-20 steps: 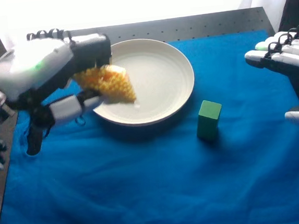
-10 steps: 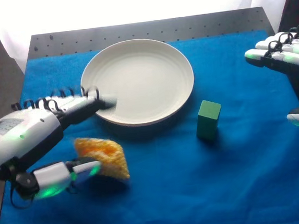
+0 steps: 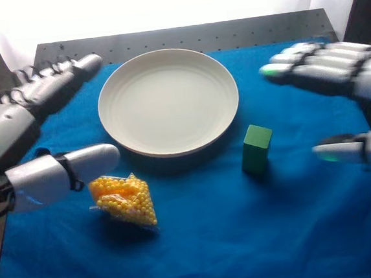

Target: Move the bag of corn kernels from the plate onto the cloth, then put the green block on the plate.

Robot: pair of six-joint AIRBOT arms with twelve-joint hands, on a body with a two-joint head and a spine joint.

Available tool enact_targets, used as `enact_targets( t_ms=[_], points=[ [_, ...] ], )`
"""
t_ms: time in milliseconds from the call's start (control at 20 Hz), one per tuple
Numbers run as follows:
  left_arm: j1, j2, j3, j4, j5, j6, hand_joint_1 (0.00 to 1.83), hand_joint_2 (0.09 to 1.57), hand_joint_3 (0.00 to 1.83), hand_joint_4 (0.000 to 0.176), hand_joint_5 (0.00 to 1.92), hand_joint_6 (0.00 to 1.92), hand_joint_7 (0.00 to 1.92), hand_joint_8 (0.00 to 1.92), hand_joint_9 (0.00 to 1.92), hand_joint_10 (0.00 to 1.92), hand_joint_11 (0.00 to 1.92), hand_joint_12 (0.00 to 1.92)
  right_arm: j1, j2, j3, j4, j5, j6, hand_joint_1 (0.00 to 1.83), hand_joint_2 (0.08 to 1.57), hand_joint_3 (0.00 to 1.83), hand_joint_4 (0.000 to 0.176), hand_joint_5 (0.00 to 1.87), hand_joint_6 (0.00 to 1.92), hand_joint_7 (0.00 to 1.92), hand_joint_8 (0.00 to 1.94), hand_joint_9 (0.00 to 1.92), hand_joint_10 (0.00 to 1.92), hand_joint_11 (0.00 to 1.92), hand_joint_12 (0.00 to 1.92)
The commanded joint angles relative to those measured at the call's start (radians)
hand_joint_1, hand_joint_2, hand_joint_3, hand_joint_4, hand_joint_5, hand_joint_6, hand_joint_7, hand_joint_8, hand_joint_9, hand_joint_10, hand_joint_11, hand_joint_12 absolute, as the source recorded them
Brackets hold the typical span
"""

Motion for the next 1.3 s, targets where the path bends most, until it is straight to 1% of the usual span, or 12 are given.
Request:
enact_targets(
  t_ms=[0,150,300,550,600,650,700,750,800,900,1050,1250],
  points=[
    [0.011,0.005,-0.007,-0.006,-0.165,-0.005,0.35,1.18,0.02,0.150,0.00,0.00,0.00,0.00,0.00,0.00,0.00,0.00,0.034,-0.019,0.006,-0.006,0.040,0.004,0.77,1.23,0.00,0.000,0.00,0.00,0.03,0.00,0.11,0.03,0.00,0.73],
    [0.102,0.012,-0.027,-0.109,-0.297,-0.006,0.28,1.19,0.01,0.175,0.00,0.00,0.00,0.00,0.00,0.00,0.00,0.00,0.095,-0.097,0.043,-0.085,-0.062,0.016,0.83,1.19,0.00,0.000,0.09,0.02,0.12,0.01,0.21,0.06,0.00,1.08],
    [0.141,0.022,-0.042,-0.154,-0.357,-0.006,0.32,1.22,0.01,0.137,0.00,0.00,0.00,0.00,0.00,0.00,0.00,0.00,0.106,-0.158,0.094,-0.193,-0.085,0.147,0.81,1.18,0.00,0.000,0.11,0.00,0.17,0.00,0.29,0.05,0.00,1.14],
    [0.145,0.021,-0.045,-0.158,-0.362,-0.006,0.37,1.17,0.00,0.144,0.00,0.00,0.00,0.00,0.00,0.00,0.00,0.00,0.106,-0.175,0.091,-0.228,-0.116,0.152,0.86,1.27,0.01,0.000,0.32,0.05,0.42,0.03,0.43,0.12,0.00,1.46],
    [0.145,0.020,-0.045,-0.158,-0.362,-0.006,0.37,1.18,0.00,0.144,0.00,0.00,0.00,0.00,0.00,0.00,0.00,0.00,0.106,-0.174,0.090,-0.232,-0.118,0.152,0.93,1.31,0.00,0.000,0.50,0.13,0.67,0.12,0.56,0.29,0.01,1.50],
    [0.146,0.020,-0.046,-0.159,-0.362,-0.006,0.37,1.19,0.00,0.131,0.00,0.00,0.00,0.00,0.00,0.00,0.00,0.00,0.106,-0.173,0.089,-0.235,-0.119,0.152,1.12,1.27,0.00,0.000,0.57,1.19,0.83,1.03,0.74,0.57,0.19,1.54],
    [0.148,0.019,-0.046,-0.161,-0.364,-0.006,0.37,1.20,0.00,0.123,0.00,0.00,0.00,0.00,0.00,0.00,0.00,0.00,0.106,-0.169,0.085,-0.237,-0.119,0.152,1.30,1.23,0.01,0.000,0.59,1.39,0.87,1.22,0.72,1.26,0.29,1.59],
    [0.149,0.018,-0.046,-0.162,-0.365,-0.006,0.37,1.20,0.00,0.123,0.00,0.00,0.00,0.00,0.00,0.00,0.00,0.00,0.106,-0.166,0.083,-0.237,-0.119,0.152,1.30,1.23,0.01,0.000,0.59,1.39,0.87,1.22,0.72,1.26,0.29,1.59],
    [0.150,0.017,-0.047,-0.164,-0.369,-0.006,0.36,1.21,0.01,0.112,0.00,0.00,0.00,0.00,0.00,0.00,0.00,0.00,0.107,-0.159,0.079,-0.239,-0.116,0.151,1.34,1.25,0.00,0.000,0.56,1.37,0.81,1.36,0.74,1.55,0.48,1.71],
    [0.154,0.016,-0.048,-0.165,-0.371,-0.006,0.35,1.23,0.01,0.107,0.00,0.00,0.00,0.00,0.00,0.00,0.00,0.00,0.112,-0.143,0.072,-0.239,-0.099,0.151,1.34,1.24,0.00,0.000,0.54,1.36,0.77,1.35,0.82,1.56,0.65,1.70],
    [0.158,0.015,-0.050,-0.166,-0.377,-0.007,0.36,1.24,0.01,0.110,0.00,0.00,0.00,0.00,0.00,0.00,0.00,0.00,0.125,-0.115,0.052,-0.235,-0.037,0.151,1.13,1.38,0.00,0.000,0.42,1.52,0.67,1.77,0.84,1.71,0.77,1.91],
    [0.159,0.014,-0.050,-0.167,-0.378,-0.007,0.35,1.27,0.02,0.094,0.00,0.00,0.00,0.00,0.00,0.00,0.00,0.00,0.203,-0.066,0.042,-0.243,0.000,0.151,1.16,1.33,0.00,0.000,0.48,1.51,0.77,1.58,1.04,1.44,1.07,1.67]
  ],
)
